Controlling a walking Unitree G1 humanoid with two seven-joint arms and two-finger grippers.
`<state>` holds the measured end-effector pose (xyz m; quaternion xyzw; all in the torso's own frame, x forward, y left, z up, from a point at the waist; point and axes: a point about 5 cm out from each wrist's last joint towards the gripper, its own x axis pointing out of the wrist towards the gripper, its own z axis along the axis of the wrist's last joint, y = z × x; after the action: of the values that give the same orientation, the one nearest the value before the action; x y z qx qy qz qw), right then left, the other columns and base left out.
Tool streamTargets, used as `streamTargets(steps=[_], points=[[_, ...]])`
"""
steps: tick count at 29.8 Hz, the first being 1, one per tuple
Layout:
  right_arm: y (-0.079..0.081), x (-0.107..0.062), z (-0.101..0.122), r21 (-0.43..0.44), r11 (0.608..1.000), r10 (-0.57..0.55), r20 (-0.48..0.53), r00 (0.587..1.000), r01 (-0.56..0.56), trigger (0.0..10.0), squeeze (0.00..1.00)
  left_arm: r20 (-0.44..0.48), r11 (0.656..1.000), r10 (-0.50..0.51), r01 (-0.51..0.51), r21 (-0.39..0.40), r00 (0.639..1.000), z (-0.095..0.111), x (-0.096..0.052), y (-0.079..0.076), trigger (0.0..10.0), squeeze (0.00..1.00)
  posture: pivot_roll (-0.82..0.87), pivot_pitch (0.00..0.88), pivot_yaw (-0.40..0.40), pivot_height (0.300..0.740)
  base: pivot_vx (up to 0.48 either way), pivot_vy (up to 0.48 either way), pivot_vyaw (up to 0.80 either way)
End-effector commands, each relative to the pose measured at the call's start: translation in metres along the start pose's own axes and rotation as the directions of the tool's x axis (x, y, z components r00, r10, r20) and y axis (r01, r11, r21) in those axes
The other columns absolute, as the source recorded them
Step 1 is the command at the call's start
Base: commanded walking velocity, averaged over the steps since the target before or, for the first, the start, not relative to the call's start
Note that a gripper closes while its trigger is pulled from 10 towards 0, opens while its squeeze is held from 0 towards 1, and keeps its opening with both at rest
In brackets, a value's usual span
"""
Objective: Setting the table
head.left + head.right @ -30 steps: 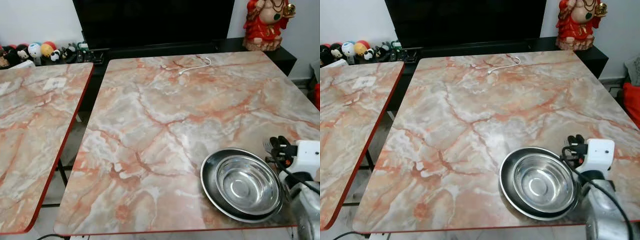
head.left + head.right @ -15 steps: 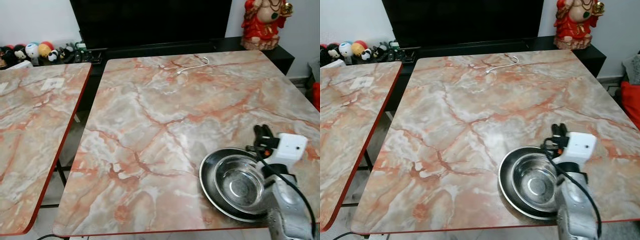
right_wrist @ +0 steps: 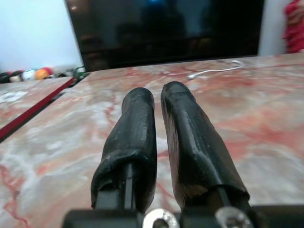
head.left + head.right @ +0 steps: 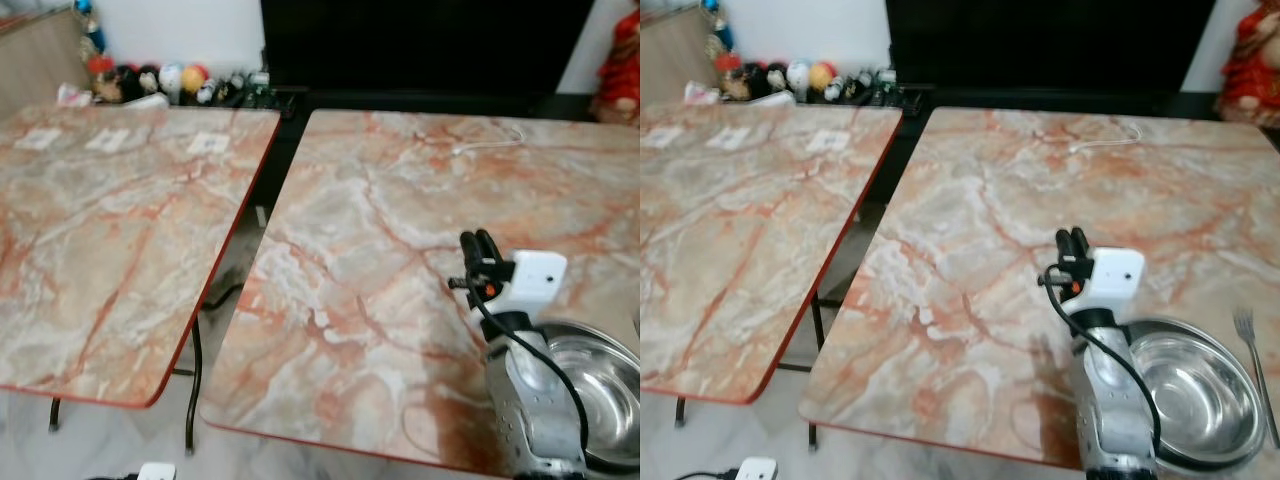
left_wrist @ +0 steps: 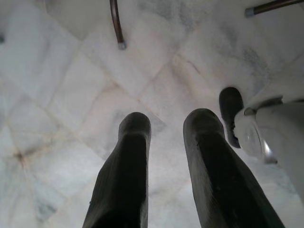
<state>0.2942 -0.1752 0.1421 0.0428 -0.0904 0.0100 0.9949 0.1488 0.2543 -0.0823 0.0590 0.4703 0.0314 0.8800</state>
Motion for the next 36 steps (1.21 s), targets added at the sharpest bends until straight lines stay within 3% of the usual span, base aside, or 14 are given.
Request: streamTargets(steps=[1, 11, 36], points=[[0.005, -0.001, -0.006, 0.016, 1.0, 0.003, -0.015, 1.0, -0.003, 10.0, 0.0, -0.027, 1.0, -0.002, 0.002, -0.002, 1.0, -0.007, -0.001, -0.001, 10.0, 0.0, -0.1, 0.0, 0.034, 0.74, 0.0, 0.48, 0.0], [0.026, 0.004, -0.009, 0.039, 0.998, 0.052, -0.021, 0.998, -0.051, 10.0, 0.0, -0.027, 1.0, -0.001, 0.001, -0.011, 1.0, -0.008, -0.001, -0.003, 10.0, 0.0, -0.09, 0.0, 0.02, 0.74, 0.0, 0.48, 0.0], [0.049, 0.004, -0.024, 0.055, 0.99, 0.133, -0.065, 0.989, -0.13, 10.0, 0.0, -0.034, 0.999, -0.002, 0.001, -0.032, 0.999, -0.014, -0.001, -0.011, 10.0, 0.0, -0.07, 0.0, -0.012, 0.74, 0.0, 0.48, 0.0]])
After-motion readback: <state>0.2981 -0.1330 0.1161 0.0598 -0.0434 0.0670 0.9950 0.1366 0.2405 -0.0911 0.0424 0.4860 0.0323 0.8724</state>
